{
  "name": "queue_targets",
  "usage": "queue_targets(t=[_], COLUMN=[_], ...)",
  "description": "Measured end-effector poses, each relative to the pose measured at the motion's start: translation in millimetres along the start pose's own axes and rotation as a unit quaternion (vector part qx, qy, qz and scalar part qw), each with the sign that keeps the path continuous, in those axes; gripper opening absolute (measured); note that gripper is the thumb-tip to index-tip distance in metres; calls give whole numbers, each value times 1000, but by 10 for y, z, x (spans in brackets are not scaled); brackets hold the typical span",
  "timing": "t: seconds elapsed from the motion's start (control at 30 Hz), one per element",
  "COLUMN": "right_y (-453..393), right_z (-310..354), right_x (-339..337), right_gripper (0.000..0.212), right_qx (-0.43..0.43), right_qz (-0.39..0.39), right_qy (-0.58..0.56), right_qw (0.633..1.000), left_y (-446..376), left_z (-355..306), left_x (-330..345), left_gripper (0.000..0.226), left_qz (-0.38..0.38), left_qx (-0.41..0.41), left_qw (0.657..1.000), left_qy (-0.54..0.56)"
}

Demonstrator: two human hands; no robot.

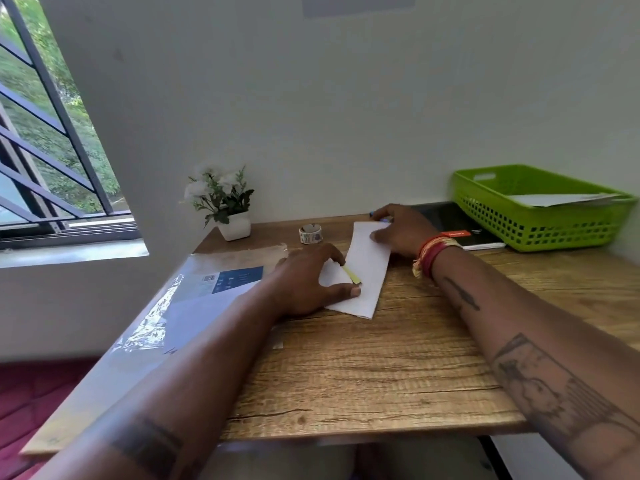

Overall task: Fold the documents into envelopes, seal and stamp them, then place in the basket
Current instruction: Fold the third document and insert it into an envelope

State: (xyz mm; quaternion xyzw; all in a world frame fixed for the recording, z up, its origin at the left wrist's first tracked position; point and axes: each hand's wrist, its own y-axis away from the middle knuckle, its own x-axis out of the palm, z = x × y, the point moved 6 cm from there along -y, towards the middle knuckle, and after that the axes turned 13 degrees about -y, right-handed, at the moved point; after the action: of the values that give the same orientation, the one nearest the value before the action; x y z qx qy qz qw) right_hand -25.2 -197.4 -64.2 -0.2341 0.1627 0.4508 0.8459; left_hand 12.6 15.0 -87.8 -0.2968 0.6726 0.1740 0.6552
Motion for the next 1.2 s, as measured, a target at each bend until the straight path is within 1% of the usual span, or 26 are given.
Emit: queue_targets(t=[0.07, 0.1, 0.13, 0.17, 0.2, 0.27, 0.37, 0.43, 0.5, 0.53, 0.6, 0.67, 0.73, 0.77, 0.83, 0.9, 0.97, 1.2], right_y=[1, 8, 18, 25, 44, 128, 333, 389, 358, 325, 228, 160, 131, 125, 139, 165, 192, 177], right_z=[-11, -29, -56, -87, -90, -40, 72, 111, 104, 99, 58, 34, 34, 41, 64, 78, 85, 63], right_x=[-124, -165, -158, -112, -49, 70, 227, 259, 215, 154, -11, -176, -281, -291, -223, -113, -27, 13], right_gripper=[40, 39, 39, 41, 45, 52, 33, 26, 25, 24, 24, 24, 25, 25, 26, 26, 26, 29], right_qx=[5, 22, 46, 68, 80, 74, 96, 96, 93, 86, 68, 50, 27, 18, 9, 2, -7, -19], right_qz=[-64, -77, -64, -28, 22, 117, 218, 244, 226, 196, 105, 14, -35, -37, -11, 20, 34, 32], right_qy=[-95, -147, -198, -237, -248, -201, -149, -107, -76, -58, -45, -101, -155, -163, -145, -91, -48, -29], right_qw=[993, 986, 977, 969, 965, 970, 960, 959, 967, 975, 991, 994, 987, 986, 989, 996, 998, 999], left_y=[30, 39, 45, 49, 51, 55, 66, 69, 63, 59, 57, 63, 70, 72, 67, 66, 73, 81], left_z=[-28, -35, -39, -37, -35, -33, -28, -17, -7, -4, -2, 6, 8, 3, -5, -13, -23, -16], left_x=[-25, -32, -36, -36, -38, -40, -46, -40, -29, -26, -25, -27, -33, -35, -38, -46, -55, -57], left_gripper=[61, 61, 61, 61, 61, 60, 59, 60, 64, 66, 68, 67, 66, 66, 67, 67, 67, 67], left_qz=[-5, -6, -7, -7, -6, -5, -11, -14, -11, -10, -6, -8, -14, -15, -16, -16, -21, -34], left_qx=[-2, -4, -6, -9, -11, -15, -15, -16, -17, -16, -15, -15, -14, -14, -16, -18, -18, -15], left_qw=[1000, 1000, 1000, 1000, 1000, 1000, 1000, 1000, 1000, 1000, 1000, 1000, 1000, 1000, 1000, 1000, 1000, 999], left_qy=[0, 0, 0, 0, -2, -1, 1, 3, 0, -4, -7, -2, 2, 2, 3, 1, -2, 4])
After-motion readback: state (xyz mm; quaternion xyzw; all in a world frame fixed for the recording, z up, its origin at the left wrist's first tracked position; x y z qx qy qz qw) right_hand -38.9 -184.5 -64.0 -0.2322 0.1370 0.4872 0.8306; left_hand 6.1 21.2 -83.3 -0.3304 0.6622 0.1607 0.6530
